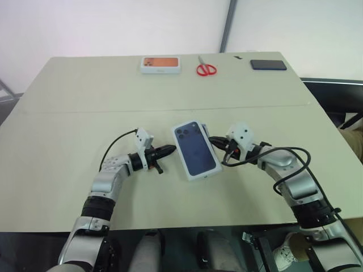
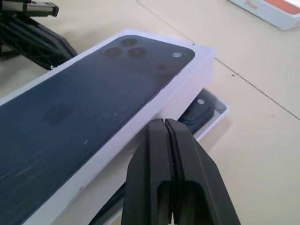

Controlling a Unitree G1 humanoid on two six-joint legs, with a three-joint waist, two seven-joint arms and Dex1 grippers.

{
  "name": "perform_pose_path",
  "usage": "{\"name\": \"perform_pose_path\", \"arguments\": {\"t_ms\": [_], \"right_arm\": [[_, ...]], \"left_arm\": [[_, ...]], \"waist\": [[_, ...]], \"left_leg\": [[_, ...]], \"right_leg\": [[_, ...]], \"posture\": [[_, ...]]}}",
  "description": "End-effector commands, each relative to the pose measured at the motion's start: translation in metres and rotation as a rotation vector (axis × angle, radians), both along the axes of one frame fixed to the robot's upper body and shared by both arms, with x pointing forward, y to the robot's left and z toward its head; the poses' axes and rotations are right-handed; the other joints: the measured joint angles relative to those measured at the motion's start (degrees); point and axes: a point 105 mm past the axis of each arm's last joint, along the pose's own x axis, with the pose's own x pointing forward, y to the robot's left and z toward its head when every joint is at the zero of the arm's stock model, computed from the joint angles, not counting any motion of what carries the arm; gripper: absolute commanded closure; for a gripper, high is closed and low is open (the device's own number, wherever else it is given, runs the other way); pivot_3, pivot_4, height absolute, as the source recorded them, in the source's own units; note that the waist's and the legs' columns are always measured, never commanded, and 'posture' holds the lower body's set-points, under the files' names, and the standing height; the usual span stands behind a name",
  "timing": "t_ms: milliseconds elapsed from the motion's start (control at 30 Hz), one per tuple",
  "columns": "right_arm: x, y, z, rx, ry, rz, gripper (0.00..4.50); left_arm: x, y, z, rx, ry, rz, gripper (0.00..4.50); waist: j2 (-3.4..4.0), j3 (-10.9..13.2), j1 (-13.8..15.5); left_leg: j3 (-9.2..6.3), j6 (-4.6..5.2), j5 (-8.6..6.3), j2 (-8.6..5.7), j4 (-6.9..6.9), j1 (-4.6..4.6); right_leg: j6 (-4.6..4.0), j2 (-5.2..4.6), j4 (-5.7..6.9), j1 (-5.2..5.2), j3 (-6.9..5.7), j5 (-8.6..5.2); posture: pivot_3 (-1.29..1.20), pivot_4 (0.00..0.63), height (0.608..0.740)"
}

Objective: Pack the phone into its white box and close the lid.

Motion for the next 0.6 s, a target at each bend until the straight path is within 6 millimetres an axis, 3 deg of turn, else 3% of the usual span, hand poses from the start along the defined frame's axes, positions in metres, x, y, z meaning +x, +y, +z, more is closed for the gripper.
{"name": "perform_pose_path", "arguments": {"t_ms": [33,300,600], "right_arm": [[-0.002,0.004,0.017,0.038,-0.05,0.017,4.45],[0.006,0.003,0.011,0.015,-0.046,-0.016,4.45],[0.022,0.007,0.0,-0.022,-0.039,-0.071,4.45]], "left_arm": [[0.005,-0.015,0.013,-0.004,-0.041,-0.028,4.41],[0.017,-0.026,0.019,-0.007,-0.055,-0.011,4.41],[0.016,-0.029,0.021,-0.021,-0.056,-0.007,4.41]], "waist": [[0.0,0.0,-0.02],[0.0,0.0,-0.19],[0.0,0.0,-0.23]], "left_leg": [[-0.01,0.0,0.0,0.0,0.01,-0.01],[-0.01,0.0,0.0,0.0,0.03,-0.01],[-0.01,0.0,0.0,0.0,0.03,-0.01]], "right_leg": [[0.0,0.0,0.0,0.0,-0.01,0.0],[0.01,0.02,0.02,-0.01,-0.01,0.0],[0.01,0.02,0.05,-0.02,-0.01,0.01]], "posture": [[0.0,0.15,0.74],[0.0,0.15,0.74],[0.0,0.15,0.74]]}}
